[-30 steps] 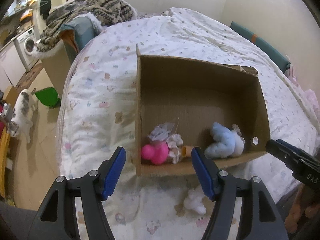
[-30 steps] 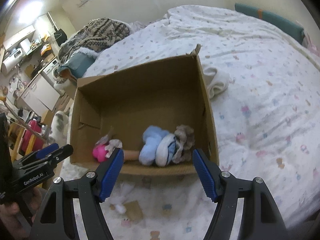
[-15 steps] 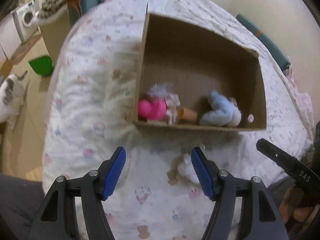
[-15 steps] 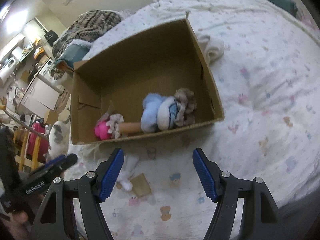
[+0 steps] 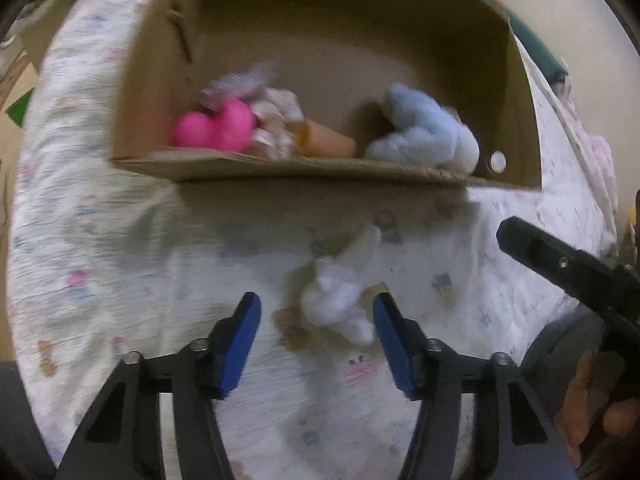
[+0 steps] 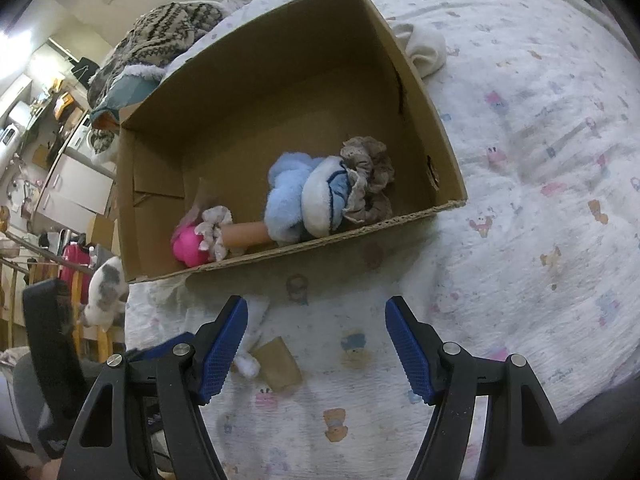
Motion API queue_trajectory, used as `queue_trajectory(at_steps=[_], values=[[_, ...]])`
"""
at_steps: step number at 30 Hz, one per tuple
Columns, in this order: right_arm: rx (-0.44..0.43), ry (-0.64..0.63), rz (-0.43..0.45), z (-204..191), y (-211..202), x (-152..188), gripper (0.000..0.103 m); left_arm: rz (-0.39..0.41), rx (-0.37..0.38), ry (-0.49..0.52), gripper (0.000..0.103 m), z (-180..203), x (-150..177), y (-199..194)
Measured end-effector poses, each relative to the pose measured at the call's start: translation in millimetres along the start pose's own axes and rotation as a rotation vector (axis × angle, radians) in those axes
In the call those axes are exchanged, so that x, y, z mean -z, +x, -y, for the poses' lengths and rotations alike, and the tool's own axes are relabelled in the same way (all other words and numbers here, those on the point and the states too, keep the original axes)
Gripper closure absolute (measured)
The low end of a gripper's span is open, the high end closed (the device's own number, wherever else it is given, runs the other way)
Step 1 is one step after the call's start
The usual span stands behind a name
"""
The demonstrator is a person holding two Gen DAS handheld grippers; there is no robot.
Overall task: Organize soft objects
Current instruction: 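Grasp the white cloth with the left tool while the right tool grasps the beige sock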
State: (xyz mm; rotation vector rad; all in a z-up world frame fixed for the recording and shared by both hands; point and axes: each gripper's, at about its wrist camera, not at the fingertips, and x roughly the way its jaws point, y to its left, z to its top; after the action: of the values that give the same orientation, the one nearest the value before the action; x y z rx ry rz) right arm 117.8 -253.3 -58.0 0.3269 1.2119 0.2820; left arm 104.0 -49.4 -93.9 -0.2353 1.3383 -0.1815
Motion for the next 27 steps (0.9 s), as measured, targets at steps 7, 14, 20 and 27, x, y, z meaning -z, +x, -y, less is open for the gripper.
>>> queue_trajectory(at_steps=[7,14,20,27], values=[[-0.004,0.023,-0.014,5,3,-1,0.028,-0.034,0.002,0.023,0.077,8,-3,21],[-0.041,0.0,-0.066,-1,13,1,0.028,0.011,-0.056,0.012,0.079,0,-1,2],[-0.117,-0.061,-0.205,-21,43,10,0.037,0.031,-0.173,-0.048,0.079,-27,4,-15],[-0.035,-0.225,-0.325,-49,77,29,0.049,0.029,-0.222,-0.064,0.079,-45,12,-33]])
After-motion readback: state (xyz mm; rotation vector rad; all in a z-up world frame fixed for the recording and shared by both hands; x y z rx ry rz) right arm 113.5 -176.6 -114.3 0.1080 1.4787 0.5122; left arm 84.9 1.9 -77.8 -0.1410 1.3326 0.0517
